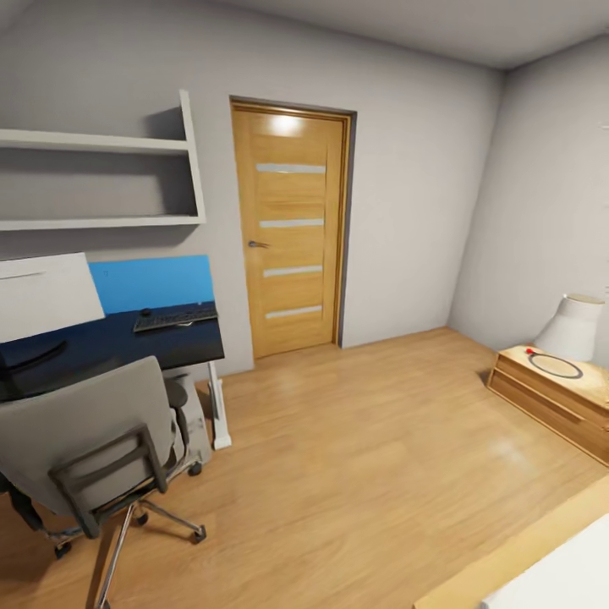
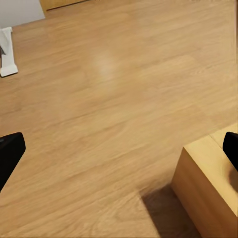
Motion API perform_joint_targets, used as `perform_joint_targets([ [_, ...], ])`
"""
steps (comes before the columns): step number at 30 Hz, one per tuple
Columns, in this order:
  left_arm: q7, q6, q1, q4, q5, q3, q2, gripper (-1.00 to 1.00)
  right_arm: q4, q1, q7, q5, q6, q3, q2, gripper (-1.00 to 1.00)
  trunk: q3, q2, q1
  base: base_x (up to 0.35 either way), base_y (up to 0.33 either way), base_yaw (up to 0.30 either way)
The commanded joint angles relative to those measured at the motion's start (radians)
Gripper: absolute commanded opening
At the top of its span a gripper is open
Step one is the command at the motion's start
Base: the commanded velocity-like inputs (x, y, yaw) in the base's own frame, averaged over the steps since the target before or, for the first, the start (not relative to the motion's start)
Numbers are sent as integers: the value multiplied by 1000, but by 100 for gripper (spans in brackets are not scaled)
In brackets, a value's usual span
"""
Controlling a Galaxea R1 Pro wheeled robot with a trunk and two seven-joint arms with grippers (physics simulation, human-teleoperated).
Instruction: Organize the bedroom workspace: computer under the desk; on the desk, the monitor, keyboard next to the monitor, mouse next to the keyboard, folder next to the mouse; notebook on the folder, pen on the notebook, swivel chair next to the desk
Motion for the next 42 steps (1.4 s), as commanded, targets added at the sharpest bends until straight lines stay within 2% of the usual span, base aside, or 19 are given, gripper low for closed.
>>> perform_joint_targets([
  [1, 0, -3, 0, 0, 4, 0, 0, 100, 1, -1, 1, -4, -3, 1, 0, 100, -1, -1, 1, 327, 143, -190],
  [24, 0, -3, -1, 0, 4, 0, 0, 100, 2, -1, -1, -4, -2, 1, 1, 100, -1, -1, 1, 305, 195, -19],
  [31, 0, -3, -1, 0, 4, 0, 0, 100, 1, -1, 0, -4, -3, 2, -1, 100, -1, -1, 1, 319, 38, -31],
  [42, 0, -3, -1, 0, 4, 0, 0, 100, 1, -1, 0, -4, -3, 2, -1, 100, -1, -1, 1, 326, 1, -217],
])
